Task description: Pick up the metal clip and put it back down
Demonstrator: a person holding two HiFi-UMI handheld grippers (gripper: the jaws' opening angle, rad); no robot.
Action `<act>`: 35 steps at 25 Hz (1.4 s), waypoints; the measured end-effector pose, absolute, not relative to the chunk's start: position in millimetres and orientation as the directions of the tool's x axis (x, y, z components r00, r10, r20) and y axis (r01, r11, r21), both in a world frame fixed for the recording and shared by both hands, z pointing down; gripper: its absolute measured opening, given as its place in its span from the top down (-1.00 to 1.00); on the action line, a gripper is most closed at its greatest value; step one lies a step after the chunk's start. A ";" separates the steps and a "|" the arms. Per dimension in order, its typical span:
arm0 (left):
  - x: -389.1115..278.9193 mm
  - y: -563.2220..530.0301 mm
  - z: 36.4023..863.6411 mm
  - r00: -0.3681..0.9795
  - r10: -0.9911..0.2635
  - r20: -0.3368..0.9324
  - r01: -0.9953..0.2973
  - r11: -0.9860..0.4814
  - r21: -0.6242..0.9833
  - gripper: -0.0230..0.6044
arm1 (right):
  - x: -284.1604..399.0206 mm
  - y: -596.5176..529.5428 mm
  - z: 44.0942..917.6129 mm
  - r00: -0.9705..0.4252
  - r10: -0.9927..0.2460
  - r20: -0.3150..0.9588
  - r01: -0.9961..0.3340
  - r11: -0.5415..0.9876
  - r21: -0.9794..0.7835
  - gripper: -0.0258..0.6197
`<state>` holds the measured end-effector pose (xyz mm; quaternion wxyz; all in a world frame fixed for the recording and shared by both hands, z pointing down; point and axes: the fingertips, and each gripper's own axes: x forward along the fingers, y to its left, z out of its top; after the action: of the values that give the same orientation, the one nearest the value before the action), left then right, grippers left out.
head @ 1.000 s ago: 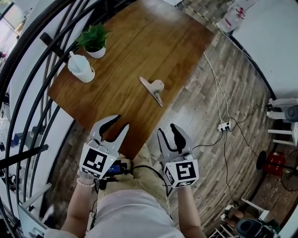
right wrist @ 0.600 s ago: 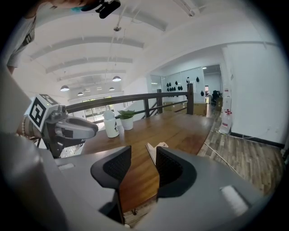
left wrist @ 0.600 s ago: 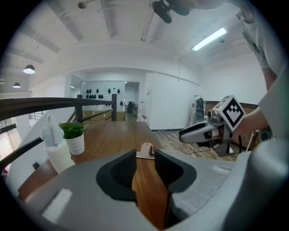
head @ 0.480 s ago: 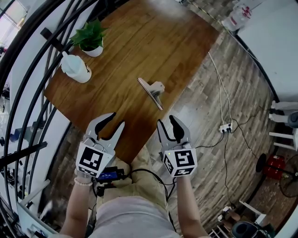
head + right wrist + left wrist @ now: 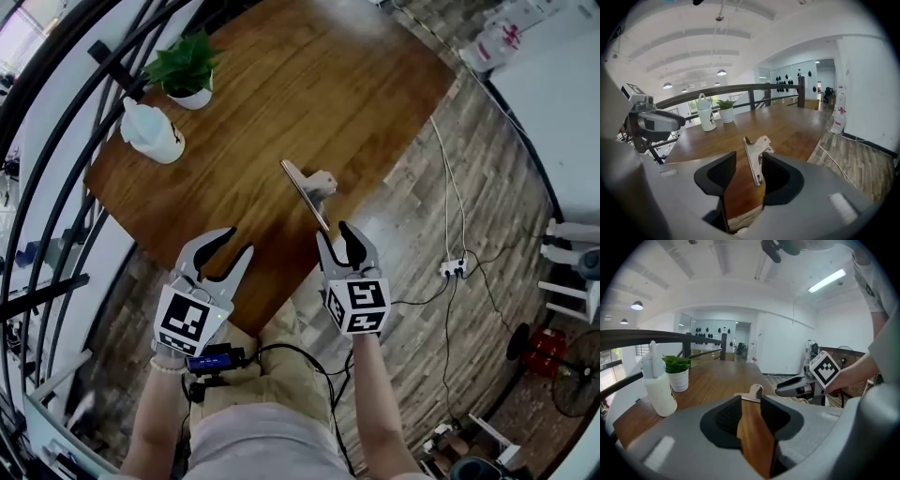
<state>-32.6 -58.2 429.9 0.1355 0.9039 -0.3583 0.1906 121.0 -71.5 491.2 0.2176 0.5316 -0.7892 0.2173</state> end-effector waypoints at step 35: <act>-34.1 -71.8 459.4 0.620 -0.611 0.492 -0.745 -0.656 0.123 0.55 | 116.5 -106.2 563.4 -0.364 -0.581 0.728 -0.876 0.479 -0.056 0.54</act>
<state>-34.1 -71.8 459.4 0.1597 0.8856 -0.3828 0.2089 116.5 -106.2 563.4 0.3283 0.4584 -0.7948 0.2243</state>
